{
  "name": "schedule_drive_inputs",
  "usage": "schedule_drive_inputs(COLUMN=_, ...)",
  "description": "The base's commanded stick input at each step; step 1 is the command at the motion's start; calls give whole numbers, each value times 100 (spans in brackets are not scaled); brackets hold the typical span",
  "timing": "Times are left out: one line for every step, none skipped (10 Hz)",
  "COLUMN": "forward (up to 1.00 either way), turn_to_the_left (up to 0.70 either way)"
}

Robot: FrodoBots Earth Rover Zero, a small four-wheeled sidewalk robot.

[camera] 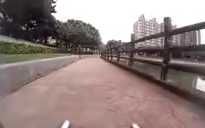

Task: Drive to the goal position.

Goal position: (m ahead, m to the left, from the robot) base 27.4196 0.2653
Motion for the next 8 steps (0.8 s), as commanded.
schedule_drive_inputs(forward=100, turn_to_the_left=0)
schedule_drive_inputs(forward=100, turn_to_the_left=0)
schedule_drive_inputs(forward=100, turn_to_the_left=0)
schedule_drive_inputs(forward=100, turn_to_the_left=0)
schedule_drive_inputs(forward=100, turn_to_the_left=0)
schedule_drive_inputs(forward=100, turn_to_the_left=0)
schedule_drive_inputs(forward=100, turn_to_the_left=0)
schedule_drive_inputs(forward=100, turn_to_the_left=0)
